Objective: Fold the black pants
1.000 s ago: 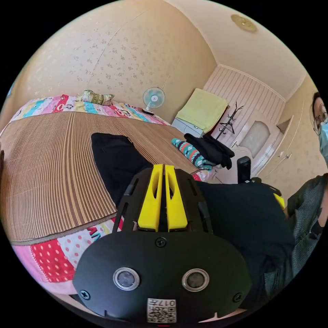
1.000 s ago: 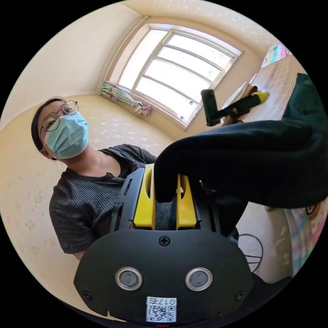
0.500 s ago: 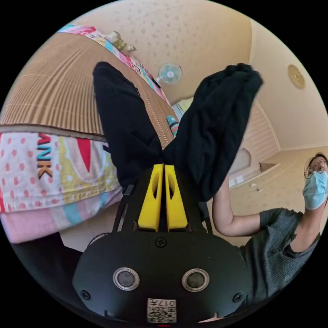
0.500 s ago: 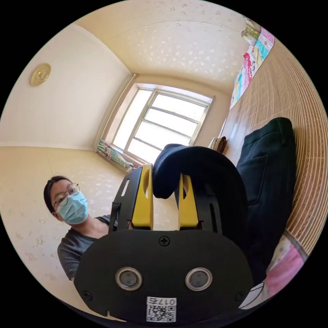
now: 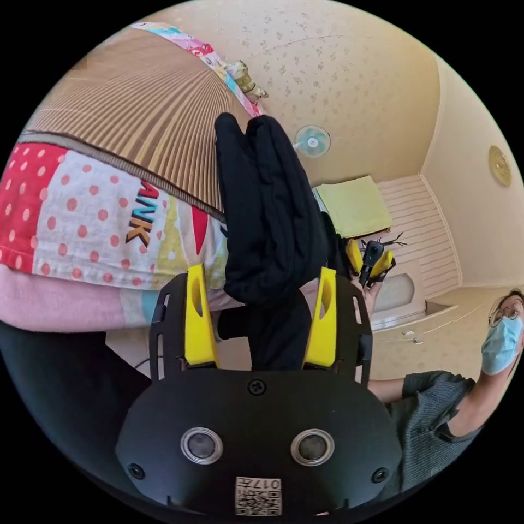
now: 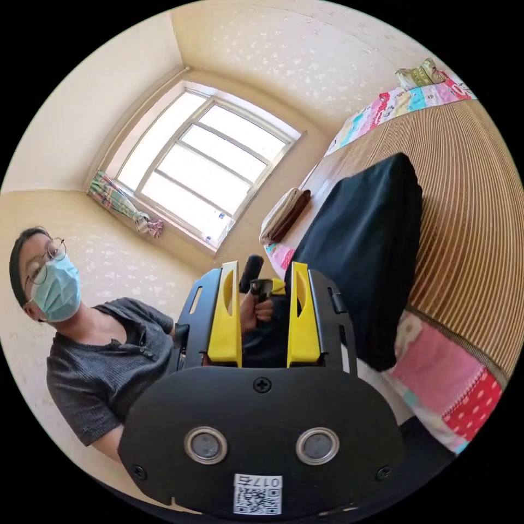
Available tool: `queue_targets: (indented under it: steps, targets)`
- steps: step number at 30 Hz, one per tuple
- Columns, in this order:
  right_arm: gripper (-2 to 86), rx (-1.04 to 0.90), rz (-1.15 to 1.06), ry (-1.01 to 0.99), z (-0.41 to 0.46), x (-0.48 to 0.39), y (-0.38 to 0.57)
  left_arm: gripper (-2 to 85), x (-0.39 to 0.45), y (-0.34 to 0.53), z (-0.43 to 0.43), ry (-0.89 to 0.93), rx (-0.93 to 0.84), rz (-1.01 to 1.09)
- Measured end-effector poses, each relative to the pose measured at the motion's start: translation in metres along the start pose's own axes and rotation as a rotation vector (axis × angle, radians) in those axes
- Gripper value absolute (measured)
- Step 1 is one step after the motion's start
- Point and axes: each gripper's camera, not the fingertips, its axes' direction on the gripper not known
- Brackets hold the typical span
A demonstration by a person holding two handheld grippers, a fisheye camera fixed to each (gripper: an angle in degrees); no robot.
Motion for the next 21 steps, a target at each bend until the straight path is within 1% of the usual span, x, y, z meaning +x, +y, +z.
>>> queue_targets:
  steps: [2, 3, 4, 6, 7, 8, 10, 12, 16, 17, 18, 19, 21]
  targets:
    - [11.8, -0.097, 0.056, -0.012, 0.004, 0.006, 0.032, 23.3, -0.011, -0.005, 0.017, 0.094, -0.039, -0.018]
    - [11.7, -0.137, 0.112, 0.000, 0.006, 0.014, 0.051, 21.4, -0.020, -0.006, 0.025, 0.172, -0.049, -0.049]
    - [11.8, -0.146, 0.140, 0.014, 0.006, 0.018, 0.061, 20.0, -0.029, -0.006, 0.033, 0.253, -0.056, -0.086]
    - [15.9, -0.113, 0.273, 0.083, 0.001, 0.038, 0.092, 16.8, -0.034, -0.004, 0.044, 0.334, -0.080, -0.112]
    - [18.7, -0.098, 0.308, 0.089, -0.001, 0.044, 0.098, 15.9, -0.030, -0.002, 0.052, 0.344, -0.110, -0.108]
    - [24.3, -0.066, 0.360, 0.070, -0.004, 0.057, 0.108, 15.4, -0.026, 0.000, 0.057, 0.342, -0.129, -0.100]
    - [28.5, -0.017, 0.408, -0.029, -0.005, 0.077, 0.116, 14.4, 0.000, 0.009, 0.080, 0.306, -0.213, -0.050]
    - [29.4, 0.110, 0.400, -0.136, -0.008, 0.099, 0.118, 14.1, 0.022, 0.021, 0.104, 0.289, -0.280, -0.006]
    - [30.2, 0.186, 0.472, -0.203, 0.001, 0.130, 0.111, 13.6, 0.055, 0.054, 0.165, 0.294, -0.434, 0.071]
    - [30.4, 0.222, 0.515, -0.218, -0.003, 0.137, 0.116, 13.5, 0.056, 0.058, 0.170, 0.293, -0.438, 0.073]
    - [28.9, 0.224, 0.537, -0.237, -0.006, 0.141, 0.123, 13.8, 0.054, 0.064, 0.177, 0.303, -0.440, 0.066]
    - [28.1, 0.218, 0.535, -0.238, -0.008, 0.141, 0.127, 15.0, 0.050, 0.071, 0.181, 0.329, -0.437, 0.049]
    - [25.6, 0.303, 0.484, -0.263, -0.023, 0.131, 0.154, 18.8, 0.039, 0.083, 0.183, 0.399, -0.417, 0.006]
